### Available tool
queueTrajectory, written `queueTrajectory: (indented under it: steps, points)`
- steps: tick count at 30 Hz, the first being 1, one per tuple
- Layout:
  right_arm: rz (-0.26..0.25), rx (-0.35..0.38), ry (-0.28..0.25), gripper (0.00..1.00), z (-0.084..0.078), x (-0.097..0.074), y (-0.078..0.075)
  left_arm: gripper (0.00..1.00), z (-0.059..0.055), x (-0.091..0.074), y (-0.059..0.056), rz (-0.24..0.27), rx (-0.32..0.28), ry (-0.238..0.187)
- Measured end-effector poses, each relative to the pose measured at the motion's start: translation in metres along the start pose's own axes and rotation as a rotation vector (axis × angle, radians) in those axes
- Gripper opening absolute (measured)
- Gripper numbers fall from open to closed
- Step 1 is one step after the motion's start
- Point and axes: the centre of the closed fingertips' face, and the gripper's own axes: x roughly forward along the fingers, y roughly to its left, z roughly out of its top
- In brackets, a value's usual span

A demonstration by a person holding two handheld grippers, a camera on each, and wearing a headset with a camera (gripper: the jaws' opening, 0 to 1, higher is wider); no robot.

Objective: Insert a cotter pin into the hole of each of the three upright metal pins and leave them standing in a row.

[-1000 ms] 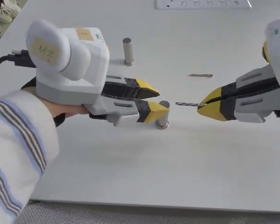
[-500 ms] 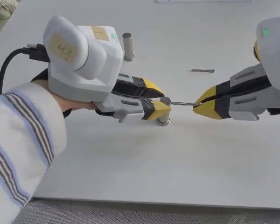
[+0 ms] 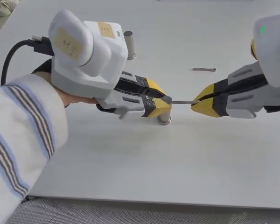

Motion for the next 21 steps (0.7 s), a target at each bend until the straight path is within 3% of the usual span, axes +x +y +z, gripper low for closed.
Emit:
queueTrajectory:
  steps: [3, 12, 21]
  points:
    - [-0.010, -0.020, 0.018, 0.00, -0.003, 0.002, -0.003, 0.09, -0.001, 0.000, 0.000, 0.000, -0.007, 0.004]
    - [-0.010, 0.004, 0.017, 0.00, -0.003, 0.006, -0.005, 0.09, -0.002, -0.001, -0.002, 0.011, -0.001, 0.023]
    - [-0.007, 0.014, 0.011, 0.00, 0.001, 0.014, -0.004, 0.09, -0.003, -0.002, -0.003, 0.025, -0.031, 0.030]
